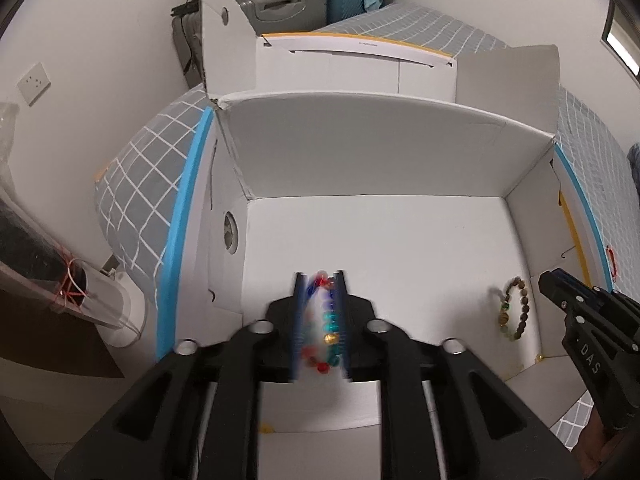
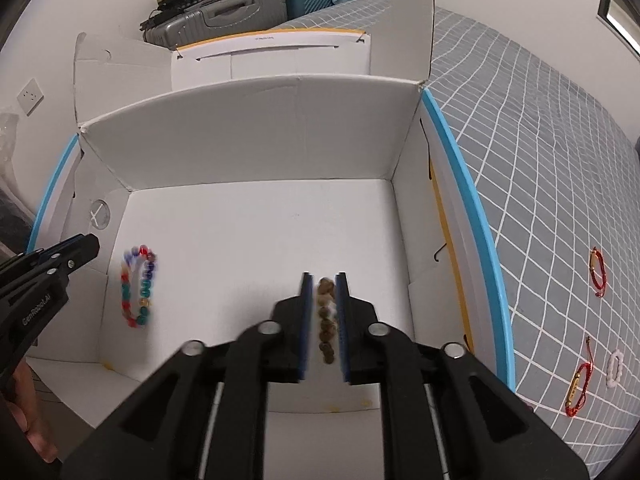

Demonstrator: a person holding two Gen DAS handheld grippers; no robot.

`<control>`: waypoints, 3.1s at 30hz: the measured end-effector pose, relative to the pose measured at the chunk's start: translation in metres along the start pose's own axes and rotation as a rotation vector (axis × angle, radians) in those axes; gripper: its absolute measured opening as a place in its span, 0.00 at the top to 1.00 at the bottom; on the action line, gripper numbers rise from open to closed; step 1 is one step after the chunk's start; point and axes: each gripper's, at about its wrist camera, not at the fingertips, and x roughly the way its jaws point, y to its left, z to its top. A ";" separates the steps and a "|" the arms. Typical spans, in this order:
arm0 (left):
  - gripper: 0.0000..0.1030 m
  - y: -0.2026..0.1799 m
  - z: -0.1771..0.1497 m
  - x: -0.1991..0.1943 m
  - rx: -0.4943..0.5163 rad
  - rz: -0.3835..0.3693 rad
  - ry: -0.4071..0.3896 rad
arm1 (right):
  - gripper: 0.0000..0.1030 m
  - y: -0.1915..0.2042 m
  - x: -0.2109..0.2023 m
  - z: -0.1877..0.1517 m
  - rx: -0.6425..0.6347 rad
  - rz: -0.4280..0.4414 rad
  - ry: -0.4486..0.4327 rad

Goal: Organize jewelry
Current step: 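Open the left tool and right tool to drop both bracelets into the box, then move both tools back over the remaining bracelets on the bed, then grasp the red bead bracelet with the left tool while the right tool grasps the pink-white bracelet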

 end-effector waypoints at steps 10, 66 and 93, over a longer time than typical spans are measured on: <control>0.24 -0.001 -0.003 -0.033 -0.008 0.015 -0.097 | 0.28 -0.002 -0.040 0.001 0.014 0.001 -0.102; 0.06 -0.325 -0.106 -0.069 0.449 -0.317 -0.151 | 0.07 -0.367 -0.127 -0.172 0.442 -0.296 -0.147; 0.06 -0.373 -0.156 0.046 0.548 -0.337 0.025 | 0.07 -0.449 -0.017 -0.197 0.536 -0.265 0.012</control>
